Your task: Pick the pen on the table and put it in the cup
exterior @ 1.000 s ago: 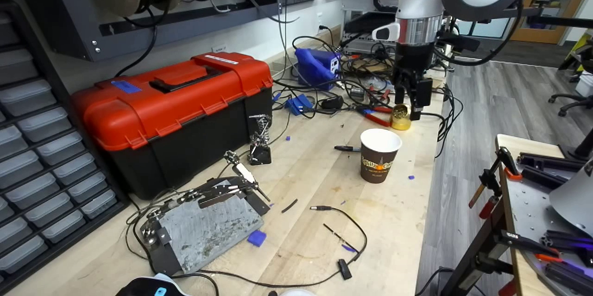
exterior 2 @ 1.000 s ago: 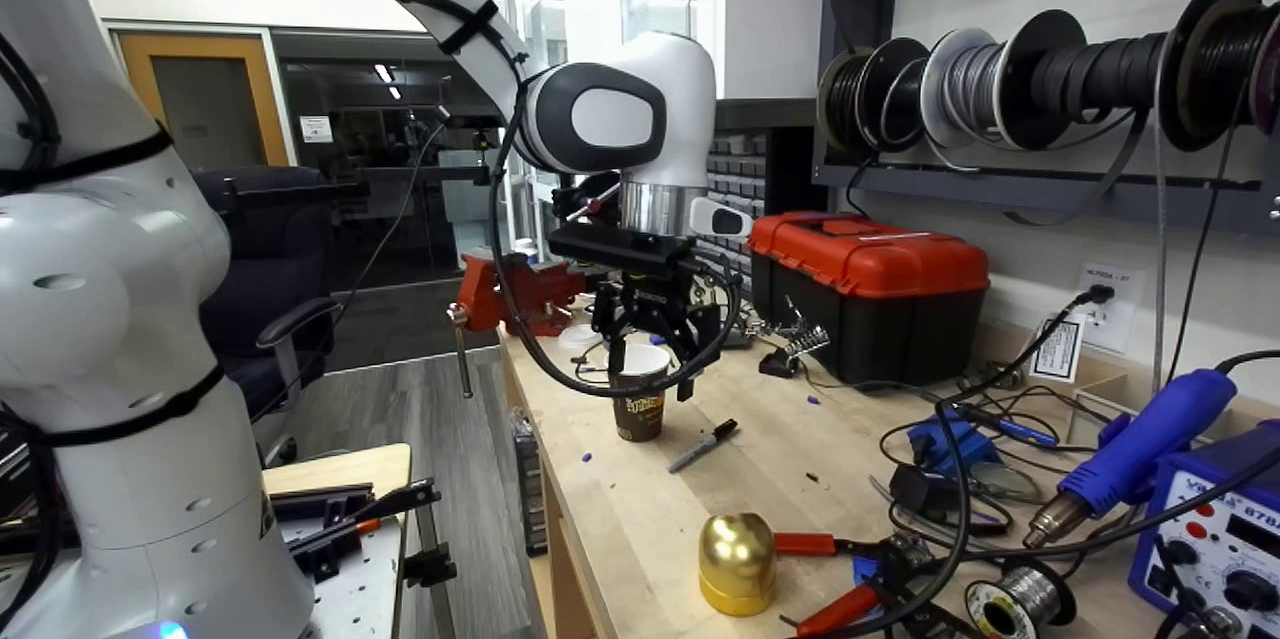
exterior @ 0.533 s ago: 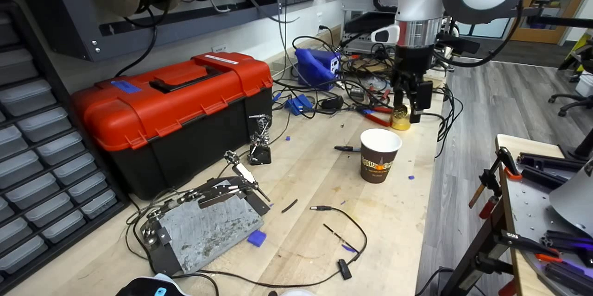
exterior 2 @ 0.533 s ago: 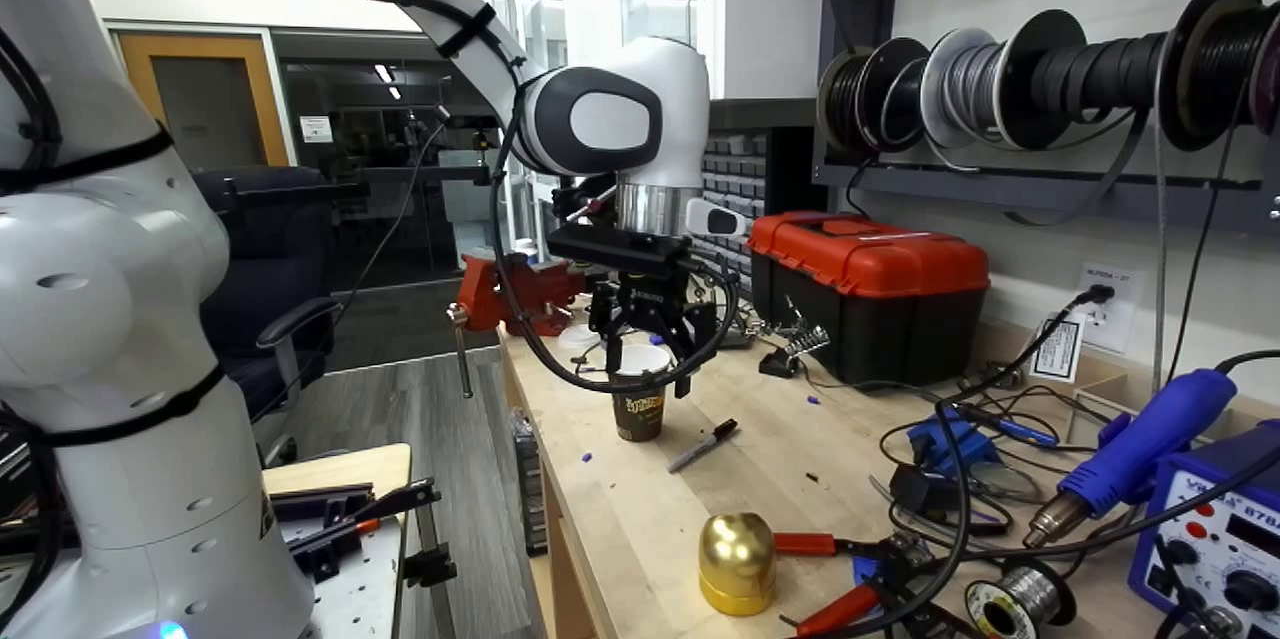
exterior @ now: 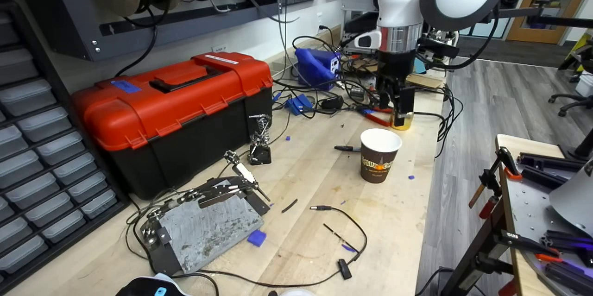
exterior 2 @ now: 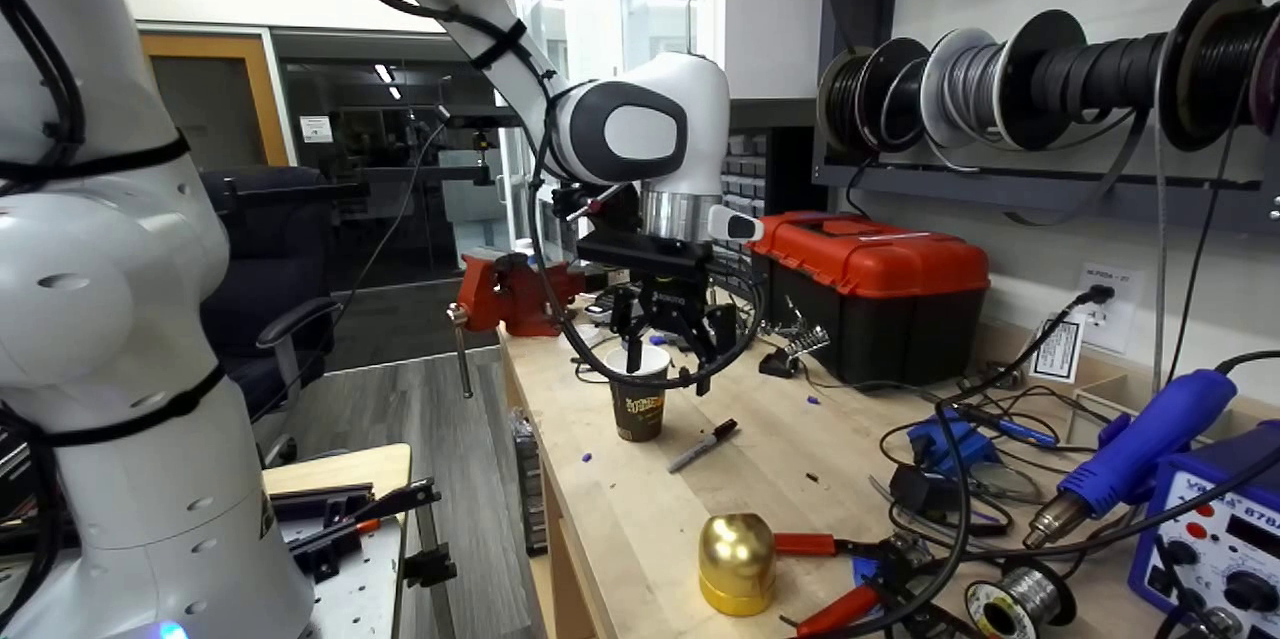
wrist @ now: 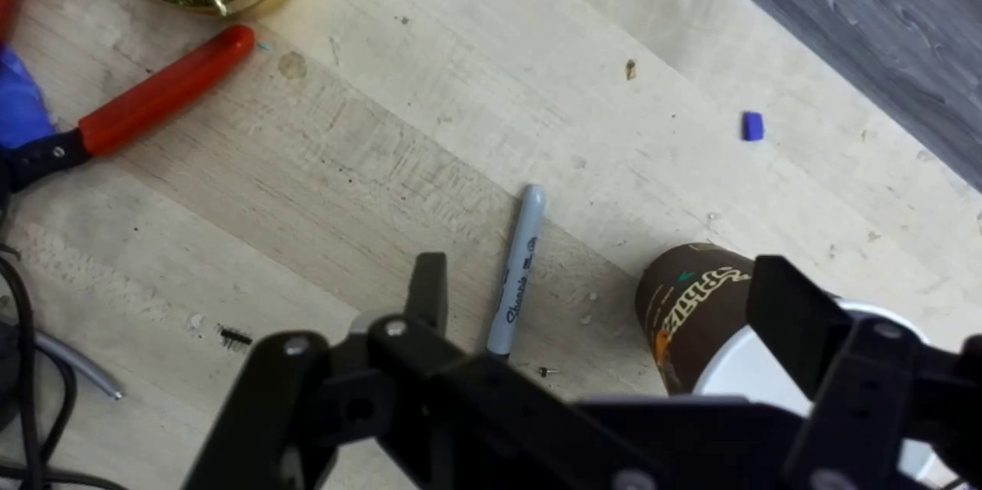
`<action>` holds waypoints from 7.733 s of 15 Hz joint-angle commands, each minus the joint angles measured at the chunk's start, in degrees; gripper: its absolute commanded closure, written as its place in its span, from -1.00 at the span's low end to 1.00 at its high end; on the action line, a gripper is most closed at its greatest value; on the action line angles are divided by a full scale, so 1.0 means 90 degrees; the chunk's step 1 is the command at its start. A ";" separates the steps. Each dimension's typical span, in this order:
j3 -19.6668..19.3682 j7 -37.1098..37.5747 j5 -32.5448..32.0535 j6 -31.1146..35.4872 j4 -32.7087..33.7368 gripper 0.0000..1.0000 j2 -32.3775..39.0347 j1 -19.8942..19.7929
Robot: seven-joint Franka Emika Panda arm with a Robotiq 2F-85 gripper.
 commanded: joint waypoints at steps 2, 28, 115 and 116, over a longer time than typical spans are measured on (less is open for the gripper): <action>0.0083 0.0097 -0.0164 0.0129 0.0507 -1.00 0.0472 -0.0116; 0.0505 0.0281 -0.0149 0.0980 0.1311 -1.00 0.1975 -0.0254; 0.0721 0.2838 -0.0614 -0.0321 0.1557 0.93 0.0460 0.0171; 0.0745 0.2871 -0.0646 -0.0367 0.1540 0.93 0.0359 0.0200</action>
